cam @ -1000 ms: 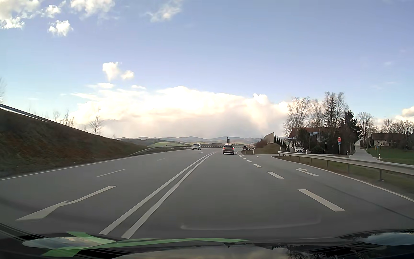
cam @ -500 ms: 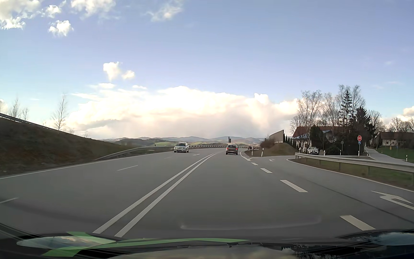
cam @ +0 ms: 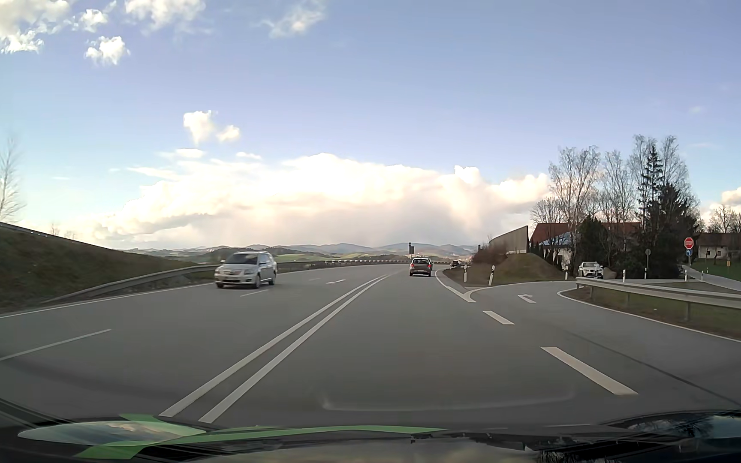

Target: Follow the waypoints while adhering to traffic rules and regulations

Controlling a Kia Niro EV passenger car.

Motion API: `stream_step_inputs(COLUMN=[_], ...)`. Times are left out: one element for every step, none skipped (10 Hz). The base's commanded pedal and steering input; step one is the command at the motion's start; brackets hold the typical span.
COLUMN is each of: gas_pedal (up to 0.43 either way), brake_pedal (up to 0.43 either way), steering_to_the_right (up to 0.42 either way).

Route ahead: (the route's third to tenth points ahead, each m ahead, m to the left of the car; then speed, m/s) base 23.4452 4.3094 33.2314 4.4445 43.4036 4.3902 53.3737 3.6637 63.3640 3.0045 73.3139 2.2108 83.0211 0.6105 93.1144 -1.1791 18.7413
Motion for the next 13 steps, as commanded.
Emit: stream_step_inputs(gas_pedal=[0.079, 0.079, 0.079, 0.079, 0.079, 0.067, 0.067, 0.067, 0.067, 0.079, 0.079, 0.079, 0.079], brake_pedal=[0.0, 0.0, 0.0, 0.0, 0.0, 0.0, 0.0, 0.0, 0.0, 0.0, 0.0, 0.0, 0.0], steering_to_the_right=[0.001, 0.002, 0.002, 0.002, 0.002, 0.001, 0.001, 0.001, 0.002, 0.003, 0.004, 0.005, 0.006])
